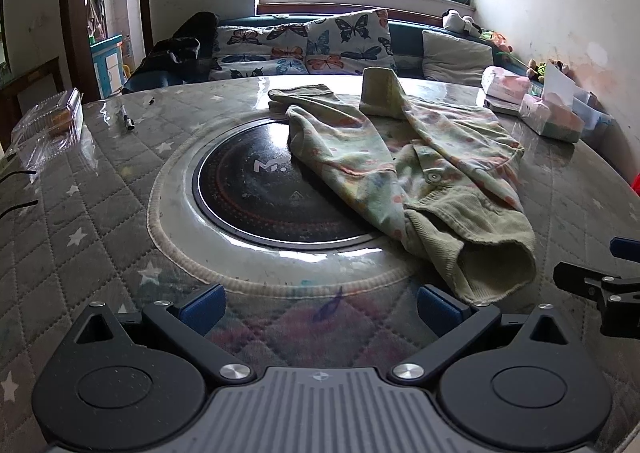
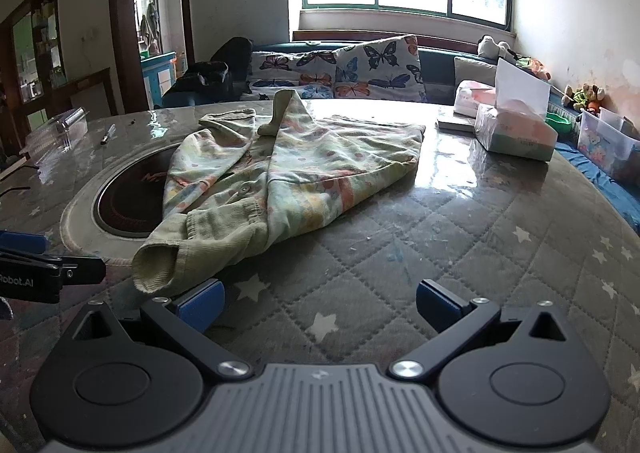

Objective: Fold clothes
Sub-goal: 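Move both tools over the crumpled green patterned shirt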

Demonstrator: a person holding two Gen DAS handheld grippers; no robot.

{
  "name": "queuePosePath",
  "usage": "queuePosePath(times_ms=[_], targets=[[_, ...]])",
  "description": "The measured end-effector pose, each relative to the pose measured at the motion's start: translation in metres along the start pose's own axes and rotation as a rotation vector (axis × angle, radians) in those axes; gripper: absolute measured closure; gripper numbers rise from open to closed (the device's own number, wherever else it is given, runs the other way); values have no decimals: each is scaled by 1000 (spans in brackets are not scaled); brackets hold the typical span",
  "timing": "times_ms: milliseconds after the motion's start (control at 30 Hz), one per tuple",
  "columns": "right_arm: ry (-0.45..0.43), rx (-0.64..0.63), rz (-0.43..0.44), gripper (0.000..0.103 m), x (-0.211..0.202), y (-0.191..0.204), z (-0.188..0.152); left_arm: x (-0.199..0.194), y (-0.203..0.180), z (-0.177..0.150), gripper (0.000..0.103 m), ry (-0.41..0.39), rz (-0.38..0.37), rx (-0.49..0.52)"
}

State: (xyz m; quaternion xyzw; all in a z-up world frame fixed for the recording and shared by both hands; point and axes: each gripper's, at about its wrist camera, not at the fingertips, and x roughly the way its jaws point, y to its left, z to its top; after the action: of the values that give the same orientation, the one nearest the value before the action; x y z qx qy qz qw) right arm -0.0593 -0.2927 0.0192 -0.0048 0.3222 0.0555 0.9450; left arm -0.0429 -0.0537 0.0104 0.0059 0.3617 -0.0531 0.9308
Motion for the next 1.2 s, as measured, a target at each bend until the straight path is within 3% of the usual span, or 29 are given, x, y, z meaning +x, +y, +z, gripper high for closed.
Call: queuePosePath(times_ms=[567, 1200], targets=[[-34, -11, 9, 0, -22, 5, -7, -19, -16, -6, 0, -19, 6, 42], [-28, -59, 34, 0, -8, 17, 8, -2, -15, 12, 0, -6, -18, 53]])
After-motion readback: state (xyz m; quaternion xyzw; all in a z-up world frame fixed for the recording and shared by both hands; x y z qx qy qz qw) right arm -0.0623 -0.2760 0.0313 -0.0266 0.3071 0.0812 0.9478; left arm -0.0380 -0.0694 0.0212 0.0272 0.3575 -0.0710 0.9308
